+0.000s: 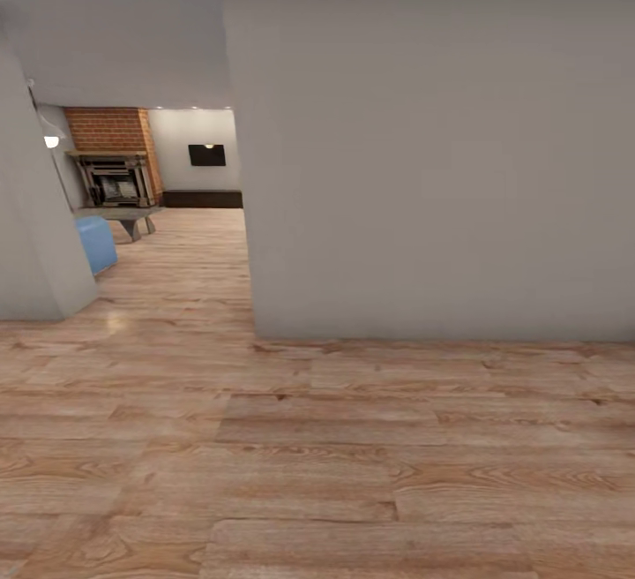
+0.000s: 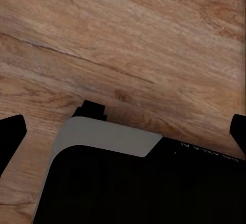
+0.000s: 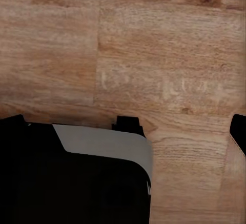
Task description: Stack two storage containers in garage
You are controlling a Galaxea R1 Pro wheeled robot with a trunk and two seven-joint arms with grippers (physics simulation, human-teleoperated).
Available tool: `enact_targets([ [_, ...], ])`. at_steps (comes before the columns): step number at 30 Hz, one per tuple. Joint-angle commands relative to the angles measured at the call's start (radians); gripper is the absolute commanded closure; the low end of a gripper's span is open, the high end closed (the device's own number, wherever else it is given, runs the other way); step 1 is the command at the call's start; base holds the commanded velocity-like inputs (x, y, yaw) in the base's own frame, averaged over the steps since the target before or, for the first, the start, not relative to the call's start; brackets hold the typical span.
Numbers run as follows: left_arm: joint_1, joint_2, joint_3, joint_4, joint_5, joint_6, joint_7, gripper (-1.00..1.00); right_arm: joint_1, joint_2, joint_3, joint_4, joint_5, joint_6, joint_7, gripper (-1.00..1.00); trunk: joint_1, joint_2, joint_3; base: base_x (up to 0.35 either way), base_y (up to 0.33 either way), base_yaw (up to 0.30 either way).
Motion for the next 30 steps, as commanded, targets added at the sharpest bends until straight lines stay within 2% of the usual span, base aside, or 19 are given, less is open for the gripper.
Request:
enact_targets([
  [1, -0.001, 0.0, -0.008, 0.0, 0.007, -0.003, 0.003, -1.0, -0.001, 0.001, 0.008, 0.003, -0.011, -0.005, -0.002, -1.0, 0.001, -0.001, -0.001, 0.322, 0.0, 0.0],
  [14, -0.001, -0.001, -0.009, 0.0, 0.007, -0.004, 0.003, -1.0, -0.001, 0.006, 0.011, 0.003, -0.004, -0.006, -0.003, -1.0, 0.001, -0.001, -0.001, 0.322, 0.0, 0.021],
  [30, -0.001, 0.0, -0.008, 0.0, 0.007, -0.004, 0.003, -1.0, -0.001, 0.004, 0.009, 0.003, -0.007, -0.004, -0.004, -1.0, 0.001, -0.001, -0.001, 0.322, 0.0, 0.248],
])
